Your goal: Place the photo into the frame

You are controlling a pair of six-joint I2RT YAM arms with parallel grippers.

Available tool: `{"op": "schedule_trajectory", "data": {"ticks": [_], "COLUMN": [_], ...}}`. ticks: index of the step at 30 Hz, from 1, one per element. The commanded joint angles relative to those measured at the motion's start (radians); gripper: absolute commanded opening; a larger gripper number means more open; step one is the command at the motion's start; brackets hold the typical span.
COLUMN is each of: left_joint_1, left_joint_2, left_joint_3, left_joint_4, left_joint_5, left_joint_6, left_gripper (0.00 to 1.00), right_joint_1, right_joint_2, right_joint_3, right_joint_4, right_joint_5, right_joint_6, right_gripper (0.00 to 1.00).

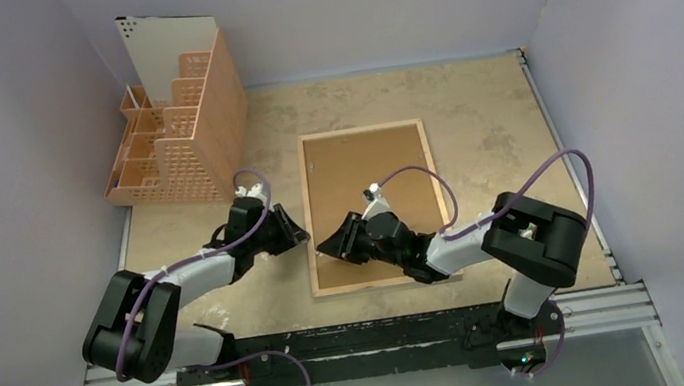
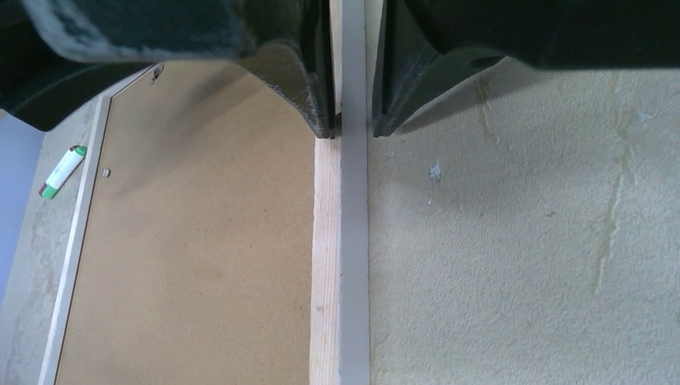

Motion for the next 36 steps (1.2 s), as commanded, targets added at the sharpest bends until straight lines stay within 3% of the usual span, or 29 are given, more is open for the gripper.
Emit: {"op": "schedule_trajectory", "data": {"ticks": [1,4,11,17,36], "left_joint_1": [-0.008,-0.008,-0.008,-0.008,-0.008], "left_joint_2": [-0.009,0.001,0.032,0.038,0.046], "left_joint_3": [0.002,0.004,-0.002,-0.004,0.002], "left_joint_4": [-0.045,-0.035,-0.016,-0.019,-0.011], "left_joint_5": [0.021,0.026,0.031,0.028,0.032], "left_joint_6": [0.029,0.031,0.028,0.026,0.025], "left_gripper": [0.29,0.30,0.19,0.17,0.12], "right_joint_1": [-0.017,-0.031,-0.048,-0.050,-0.051], "right_joint_2": [0.039,0.060,0.141,0.226,0.247], "right_joint_3": [0.034,0.055,0.112,0.151,0.117], "right_joint_4": [-0.040,-0.038,0.000,0.042,0.128], "right_joint_5": [0.018,0.000,-0.077,-0.103,-0.219], "right_joint_6": [-0.027,-0.063,-0.161,-0.234,-0.258], "right_gripper": [0.37,0.39,0.42,0.42,0.41]}}
